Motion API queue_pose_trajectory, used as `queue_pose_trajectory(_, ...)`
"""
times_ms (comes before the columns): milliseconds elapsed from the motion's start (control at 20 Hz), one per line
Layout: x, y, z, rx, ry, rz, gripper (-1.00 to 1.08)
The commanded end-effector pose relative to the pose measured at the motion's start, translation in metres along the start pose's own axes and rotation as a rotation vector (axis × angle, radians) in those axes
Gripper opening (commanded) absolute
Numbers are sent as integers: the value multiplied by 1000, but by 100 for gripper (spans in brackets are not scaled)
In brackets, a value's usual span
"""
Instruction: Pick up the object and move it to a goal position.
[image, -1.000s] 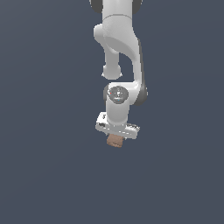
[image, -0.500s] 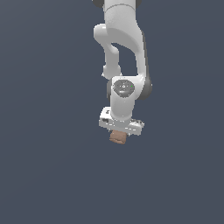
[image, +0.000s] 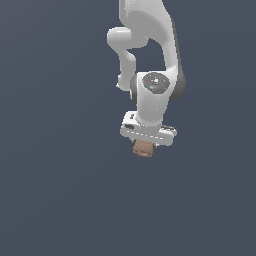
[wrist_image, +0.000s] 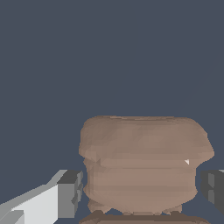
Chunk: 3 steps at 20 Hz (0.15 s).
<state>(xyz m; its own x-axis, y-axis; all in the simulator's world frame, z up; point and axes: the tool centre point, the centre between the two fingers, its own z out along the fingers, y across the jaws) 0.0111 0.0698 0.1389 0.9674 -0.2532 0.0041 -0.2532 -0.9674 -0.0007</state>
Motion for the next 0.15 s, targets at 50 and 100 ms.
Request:
queue_pose_trajectory(50,-2,-3,-7,-1,-3,1,-100)
queue_pose_trajectory(100,-2,-3,-7,-1,-4,1,-100)
